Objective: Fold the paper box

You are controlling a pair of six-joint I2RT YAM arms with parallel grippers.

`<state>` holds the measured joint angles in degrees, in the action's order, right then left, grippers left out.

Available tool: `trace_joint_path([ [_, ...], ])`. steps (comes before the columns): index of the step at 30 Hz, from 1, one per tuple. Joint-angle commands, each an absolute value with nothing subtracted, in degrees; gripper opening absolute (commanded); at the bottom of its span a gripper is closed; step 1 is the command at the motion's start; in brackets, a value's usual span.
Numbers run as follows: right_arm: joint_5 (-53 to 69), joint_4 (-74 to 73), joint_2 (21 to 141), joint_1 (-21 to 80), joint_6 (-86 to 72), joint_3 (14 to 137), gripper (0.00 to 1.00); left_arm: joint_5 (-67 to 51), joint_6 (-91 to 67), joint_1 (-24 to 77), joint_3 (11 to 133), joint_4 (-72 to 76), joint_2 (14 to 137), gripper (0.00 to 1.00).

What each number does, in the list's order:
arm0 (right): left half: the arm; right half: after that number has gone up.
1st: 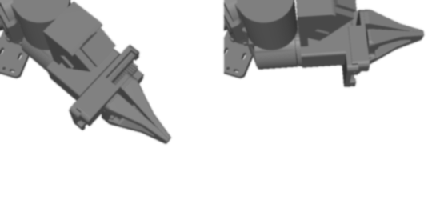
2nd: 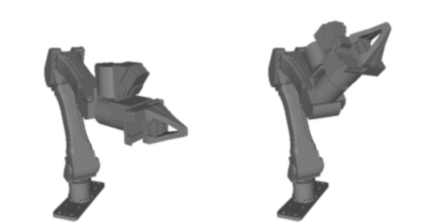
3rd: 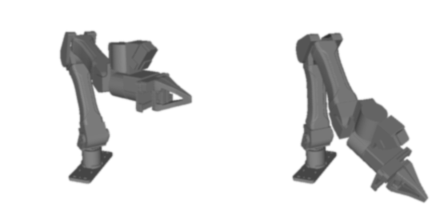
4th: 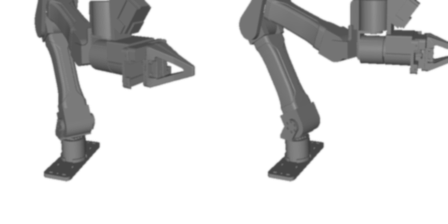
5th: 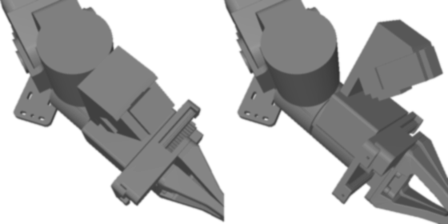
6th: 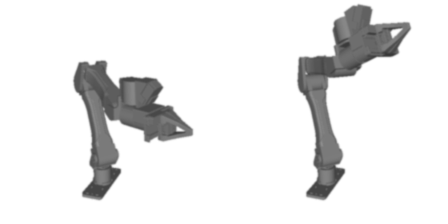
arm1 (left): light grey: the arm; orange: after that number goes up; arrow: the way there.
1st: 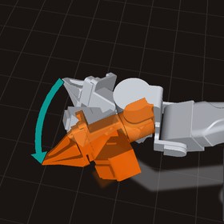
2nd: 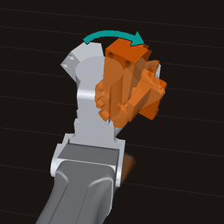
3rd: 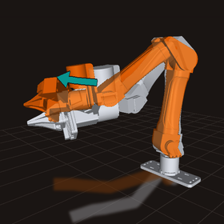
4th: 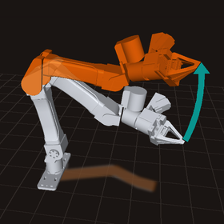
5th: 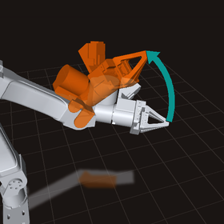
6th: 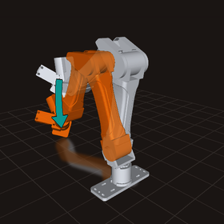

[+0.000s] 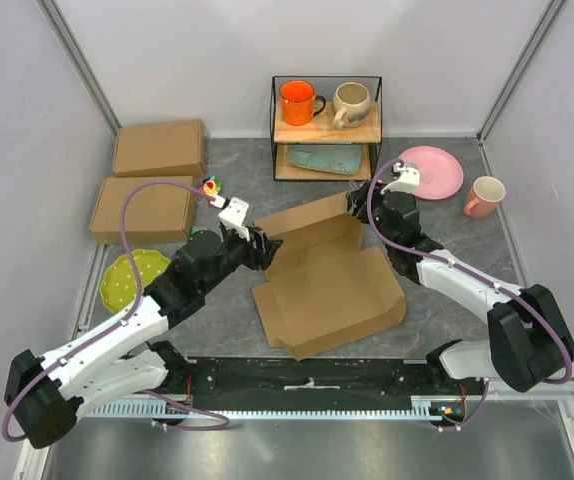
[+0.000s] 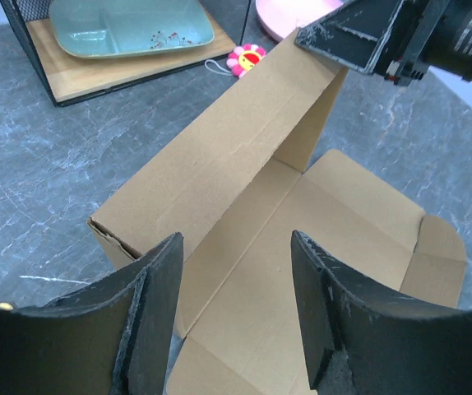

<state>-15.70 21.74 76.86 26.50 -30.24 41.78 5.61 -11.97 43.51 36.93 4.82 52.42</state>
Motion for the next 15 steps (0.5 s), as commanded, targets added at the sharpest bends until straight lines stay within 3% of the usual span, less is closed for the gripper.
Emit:
trace_joint_path([
  [1, -15.29, 14.15, 78.05, 26.54, -29.0, 39.64, 0.64, 7.01, -16.95, 43.07, 35.6, 8.17, 49.4, 0.62],
  [8, -14.41, 13.45, 77.61, 26.54, -28.83, 38.85, 0.64, 15.29, -36.27, 40.17, 30.08, 9.92, 47.81, 0.61],
  [15, -13.19, 13.01, 76.82, 26.54, -28.74, 37.62, 0.64, 13.27, -41.13, 38.76, 28.65, 15.12, 53.25, 0.61],
])
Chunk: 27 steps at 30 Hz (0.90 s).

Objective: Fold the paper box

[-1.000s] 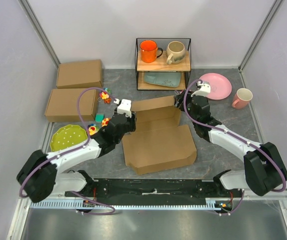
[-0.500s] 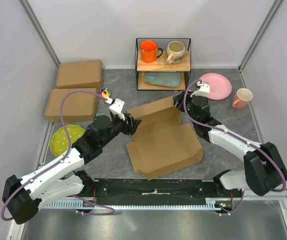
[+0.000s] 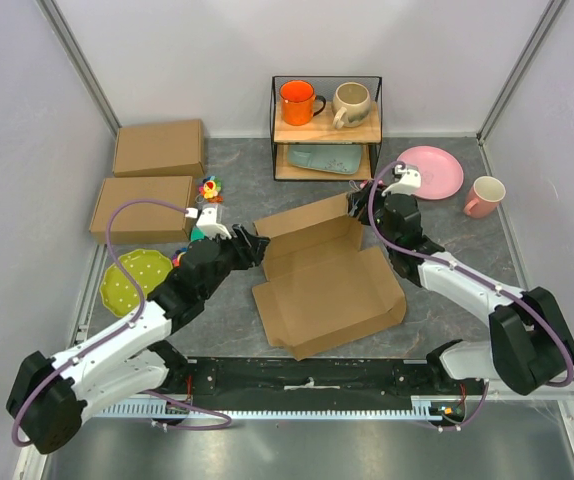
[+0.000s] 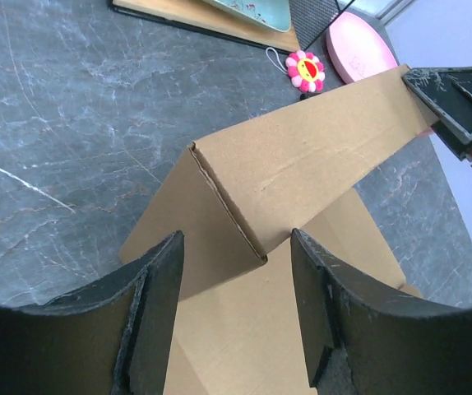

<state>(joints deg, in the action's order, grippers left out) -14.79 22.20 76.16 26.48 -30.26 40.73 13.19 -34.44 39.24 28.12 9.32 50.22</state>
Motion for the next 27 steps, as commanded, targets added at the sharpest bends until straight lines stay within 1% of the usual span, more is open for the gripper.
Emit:
trace_joint_path([
  [1, -12.84, 12.83, 76.64, 26.54, -28.74, 37.36, 0.64, 13.18, -41.31, 38.76, 28.74, 15.38, 54.48, 0.61],
  [8, -8.71, 12.39, 74.45, 26.54, -28.91, 35.07, 0.63, 12.05, -40.43, 35.95, 29.97, 17.4, 56.95, 0.61],
  [15, -4.49, 12.66, 71.02, 27.25, -30.23, 31.38, 0.63, 3.27, -37.62, 29.89, 32.95, 15.91, 60.37, 0.58],
  [19, -4.66, 12.3, 69.35, 27.69, -30.15, 29.71, 0.63, 0.71, -37.35, 28.92, 34.36, 14.77, 61.52, 0.57],
  [22, -5.01, 11.78, 69.35, 27.69, -29.79, 29.53, 0.63, 0.26, -37.44, 28.83, 34.1, 14.68, 60.39, 0.59],
  [27, -5.18, 12.3, 69.87, 27.69, -30.15, 29.0, 0.63, 0.26, -35.16, 28.74, 35.15, 13.27, 56.52, 0.66],
])
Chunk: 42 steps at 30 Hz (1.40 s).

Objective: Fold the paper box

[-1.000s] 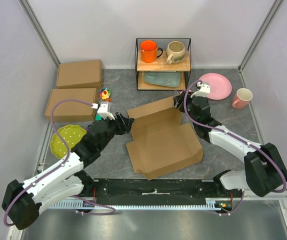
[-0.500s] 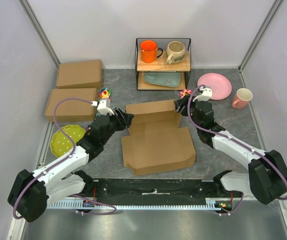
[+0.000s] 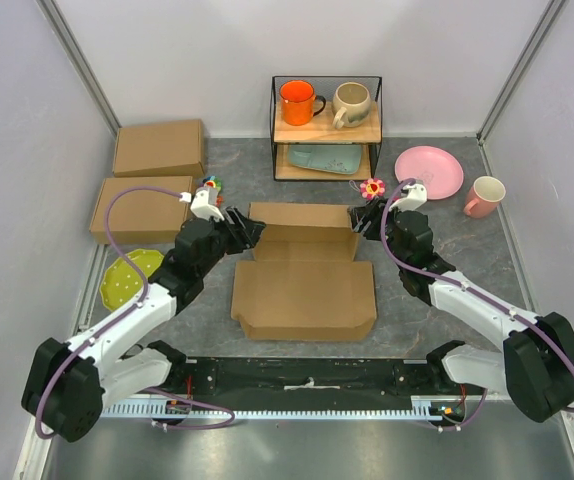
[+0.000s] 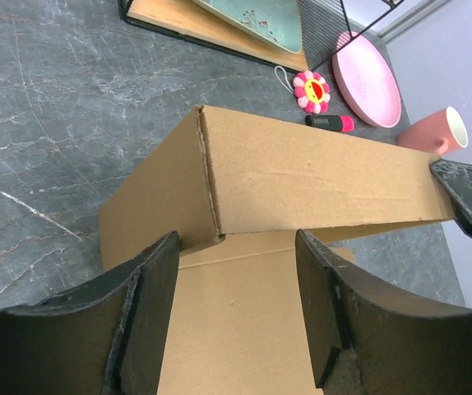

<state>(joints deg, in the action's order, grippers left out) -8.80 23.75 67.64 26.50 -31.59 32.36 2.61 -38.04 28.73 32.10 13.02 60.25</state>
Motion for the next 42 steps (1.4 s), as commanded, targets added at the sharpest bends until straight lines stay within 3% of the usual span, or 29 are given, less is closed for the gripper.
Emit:
trace_joint_path([
  [1, -5.1, 12.39, 69.96, 27.69, -30.06, 29.0, 0.63, 0.26, -34.63, 28.57, 35.59, 13.01, 55.38, 0.66],
  [8, -5.19, 12.31, 69.87, 27.69, -29.97, 29.27, 0.63, -3.59, -33.93, 25.58, 40.42, 10.29, 58.17, 0.72],
  [14, -5.19, 12.13, 69.61, 27.77, -30.15, 29.18, 0.63, -8.08, -34.89, 24.52, 43.68, 4.68, 65.99, 0.62],
  [19, -5.18, 11.87, 69.52, 27.69, -29.88, 29.27, 0.63, -8.88, -35.77, 24.26, 41.75, 6.24, 69.69, 0.59],
  [23, -5.36, 10.99, 68.73, 27.69, -29.62, 29.71, 0.63, -8.79, -35.16, 23.91, 41.75, 5.72, 71.01, 0.5],
  [31, -6.59, 9.06, 63.81, 27.6, -31.2, 33.57, 0.67, -8.26, -34.45, 23.82, 40.78, 6.07, 69.61, 0.49],
  [42, 1.49, 8.79, 65.04, 26.45, -32.34, 38.24, 0.67, -8.44, -35.07, 23.82, 40.34, 6.33, 69.87, 0.49],
])
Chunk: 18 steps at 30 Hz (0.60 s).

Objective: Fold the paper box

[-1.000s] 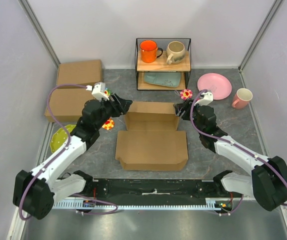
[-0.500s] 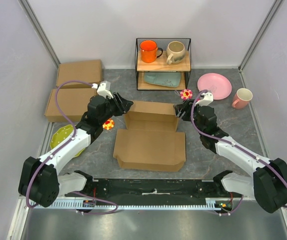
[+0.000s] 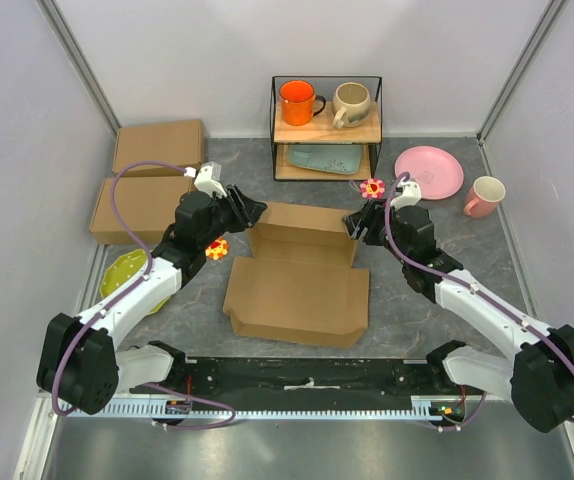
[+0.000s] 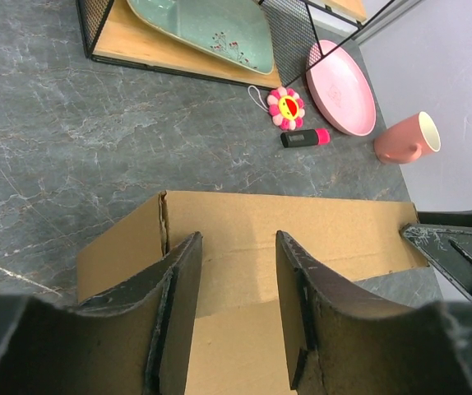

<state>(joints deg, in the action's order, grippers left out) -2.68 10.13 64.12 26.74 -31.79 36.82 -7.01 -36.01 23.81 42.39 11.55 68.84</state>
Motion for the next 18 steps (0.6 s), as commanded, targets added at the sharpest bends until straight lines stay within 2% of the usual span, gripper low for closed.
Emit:
trace_joint_path([
  [1, 1.32, 8.79, 65.21, 26.46, -32.26, 37.19, 0.67, -8.44, -35.07, 23.82, 40.34, 6.33, 69.79, 0.49],
  [4, 0.44, 8.88, 66.18, 26.28, -31.73, 34.82, 0.65, -8.44, -35.07, 23.82, 40.25, 6.15, 69.26, 0.51],
  [12, 0.35, 10.28, 69.08, 25.84, -31.55, 32.17, 0.63, -2.2, -28.66, 23.56, 47.45, -3.94, 63.98, 0.7],
  [18, 0.35, 10.28, 69.08, 25.84, -31.38, 32.25, 0.63, -8.51, -24.87, 20.05, 51.15, -10.1, 65.21, 0.75],
])
